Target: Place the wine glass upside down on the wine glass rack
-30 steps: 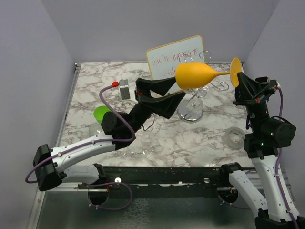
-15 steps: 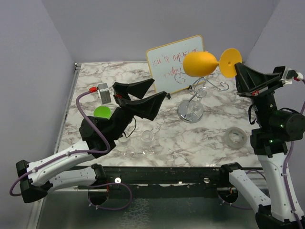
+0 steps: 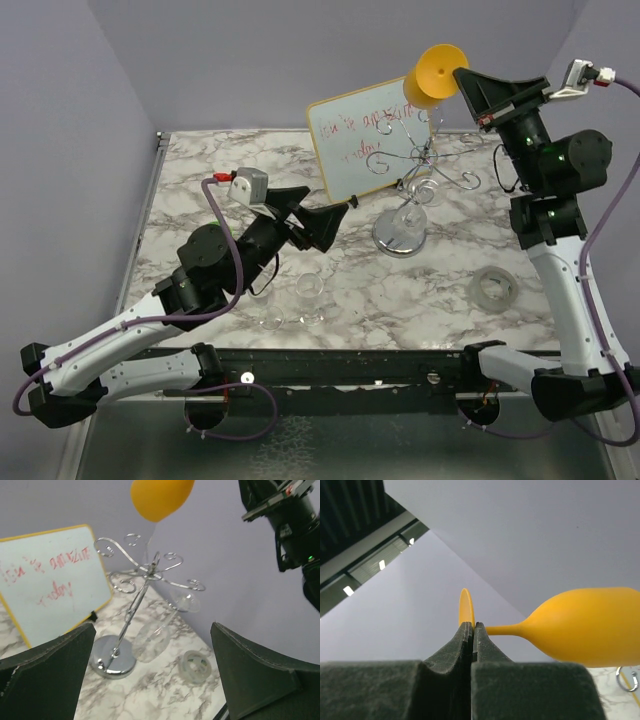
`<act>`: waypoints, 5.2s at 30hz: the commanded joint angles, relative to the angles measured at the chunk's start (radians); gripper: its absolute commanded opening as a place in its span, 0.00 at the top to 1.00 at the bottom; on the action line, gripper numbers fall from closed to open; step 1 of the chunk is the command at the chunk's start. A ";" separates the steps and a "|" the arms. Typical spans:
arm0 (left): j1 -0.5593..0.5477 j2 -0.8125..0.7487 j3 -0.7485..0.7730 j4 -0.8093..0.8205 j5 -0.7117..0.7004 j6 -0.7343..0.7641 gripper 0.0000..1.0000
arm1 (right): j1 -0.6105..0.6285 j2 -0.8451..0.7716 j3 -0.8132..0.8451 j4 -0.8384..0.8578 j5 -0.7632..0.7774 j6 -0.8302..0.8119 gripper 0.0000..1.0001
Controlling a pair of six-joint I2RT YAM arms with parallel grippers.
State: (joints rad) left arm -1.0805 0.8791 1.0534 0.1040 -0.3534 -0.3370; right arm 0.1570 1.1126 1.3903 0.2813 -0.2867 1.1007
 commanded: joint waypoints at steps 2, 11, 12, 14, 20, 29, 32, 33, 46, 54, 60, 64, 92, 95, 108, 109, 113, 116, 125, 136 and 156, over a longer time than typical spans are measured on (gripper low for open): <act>-0.002 0.002 0.026 -0.174 -0.112 0.025 0.01 | -0.001 0.103 0.084 -0.042 -0.017 -0.141 0.99; -0.002 0.015 -0.003 -0.186 -0.115 0.010 0.01 | -0.001 0.262 0.134 -0.036 -0.052 -0.250 0.99; -0.002 0.018 -0.005 -0.186 -0.118 0.009 0.01 | -0.001 0.283 0.143 -0.035 -0.068 -0.259 0.99; -0.001 0.022 -0.009 -0.189 -0.120 0.009 0.01 | -0.001 0.320 0.158 -0.046 -0.089 -0.261 0.99; -0.001 0.030 -0.013 -0.191 -0.127 0.007 0.01 | -0.001 0.372 0.134 -0.027 -0.133 -0.227 0.99; 0.001 0.036 -0.018 -0.196 -0.128 0.004 0.01 | -0.001 0.344 0.091 -0.159 -0.060 -0.189 0.99; 0.001 0.035 -0.020 -0.197 -0.128 0.000 0.01 | -0.001 0.340 0.079 -0.192 -0.041 -0.168 0.99; 0.001 0.036 -0.020 -0.197 -0.128 -0.002 0.01 | -0.001 0.341 0.076 -0.205 -0.035 -0.162 0.99; 0.001 0.022 -0.027 -0.216 -0.140 -0.019 0.01 | -0.001 0.356 0.094 -0.347 0.060 -0.136 0.99; 0.001 0.014 -0.033 -0.219 -0.150 -0.020 0.01 | -0.002 0.335 0.082 -0.383 0.124 -0.111 0.99; 0.001 0.015 -0.035 -0.220 -0.153 -0.020 0.01 | -0.001 0.310 0.070 -0.398 0.185 -0.094 0.99; 0.001 0.013 -0.036 -0.221 -0.154 -0.020 0.01 | -0.001 0.298 0.069 -0.427 0.226 -0.089 0.99; 0.003 0.020 -0.032 -0.229 -0.151 -0.028 0.01 | -0.002 0.285 0.054 -0.339 0.428 -0.195 0.99; 0.002 0.021 -0.032 -0.229 -0.152 -0.027 0.01 | -0.002 0.299 0.059 -0.315 0.400 -0.214 0.99; 0.002 0.033 -0.023 -0.234 -0.144 -0.022 0.01 | -0.002 0.376 0.095 -0.311 0.261 -0.252 0.98; 0.002 0.033 -0.021 -0.235 -0.144 -0.022 0.01 | -0.002 0.376 0.096 -0.314 0.255 -0.252 0.97; 0.003 0.031 -0.021 -0.237 -0.142 -0.022 0.01 | -0.002 0.370 0.096 -0.341 0.252 -0.240 0.86; 0.002 0.031 -0.021 -0.238 -0.140 -0.022 0.01 | -0.002 0.357 0.097 -0.367 0.274 -0.237 0.75; 0.002 0.040 -0.001 -0.267 -0.127 -0.014 0.01 | -0.002 0.330 0.128 -0.479 0.326 -0.242 0.53; 0.002 0.043 0.040 -0.408 -0.085 -0.047 0.01 | -0.002 0.156 0.055 -0.567 0.363 -0.277 0.46; 0.002 0.180 0.168 -0.925 0.373 -0.082 0.47 | -0.002 -0.332 -0.111 -1.020 0.470 -0.482 0.44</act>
State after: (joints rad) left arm -1.0801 1.0458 1.2110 -0.6800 -0.0860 -0.3908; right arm 0.1570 0.8215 1.2980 -0.6037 0.1478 0.6617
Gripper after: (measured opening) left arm 0.505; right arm 0.549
